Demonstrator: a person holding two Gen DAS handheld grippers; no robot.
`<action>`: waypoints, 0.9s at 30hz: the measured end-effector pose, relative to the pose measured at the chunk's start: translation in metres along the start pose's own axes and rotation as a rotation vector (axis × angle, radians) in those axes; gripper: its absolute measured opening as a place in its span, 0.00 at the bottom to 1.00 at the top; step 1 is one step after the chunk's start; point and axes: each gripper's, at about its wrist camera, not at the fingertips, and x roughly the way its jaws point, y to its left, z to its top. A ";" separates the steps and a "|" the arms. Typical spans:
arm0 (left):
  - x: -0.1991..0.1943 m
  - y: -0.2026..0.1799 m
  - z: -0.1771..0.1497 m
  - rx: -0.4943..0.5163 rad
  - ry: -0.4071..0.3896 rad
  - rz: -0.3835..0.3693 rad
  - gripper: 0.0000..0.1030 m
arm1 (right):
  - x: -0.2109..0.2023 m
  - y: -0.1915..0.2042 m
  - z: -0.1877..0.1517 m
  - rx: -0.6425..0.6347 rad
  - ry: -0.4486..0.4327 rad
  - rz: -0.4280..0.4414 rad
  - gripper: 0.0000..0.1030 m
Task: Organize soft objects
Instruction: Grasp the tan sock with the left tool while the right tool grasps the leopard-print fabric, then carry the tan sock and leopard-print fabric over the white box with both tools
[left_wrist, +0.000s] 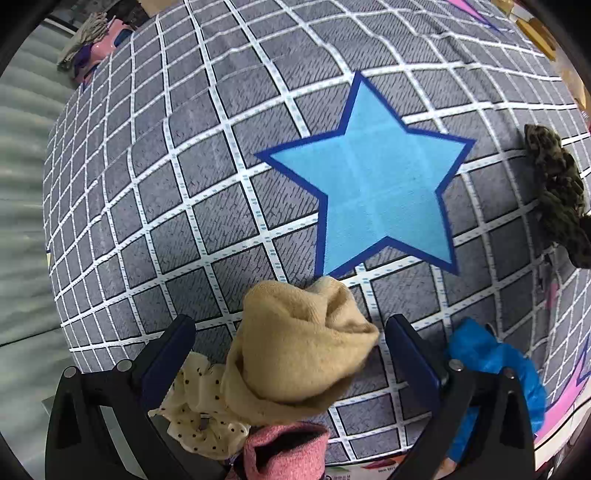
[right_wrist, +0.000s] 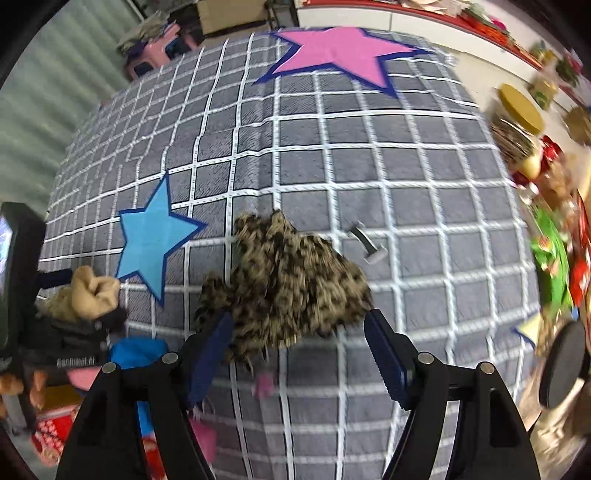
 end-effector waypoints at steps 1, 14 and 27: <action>0.004 -0.002 0.000 0.002 0.006 0.004 1.00 | 0.007 0.003 0.006 -0.007 0.008 -0.003 0.73; -0.013 -0.019 0.004 0.011 0.005 -0.137 0.17 | 0.037 0.079 0.017 0.020 0.050 0.028 0.19; -0.126 -0.038 -0.067 0.137 -0.182 -0.278 0.17 | -0.096 0.074 -0.064 0.202 -0.004 0.093 0.19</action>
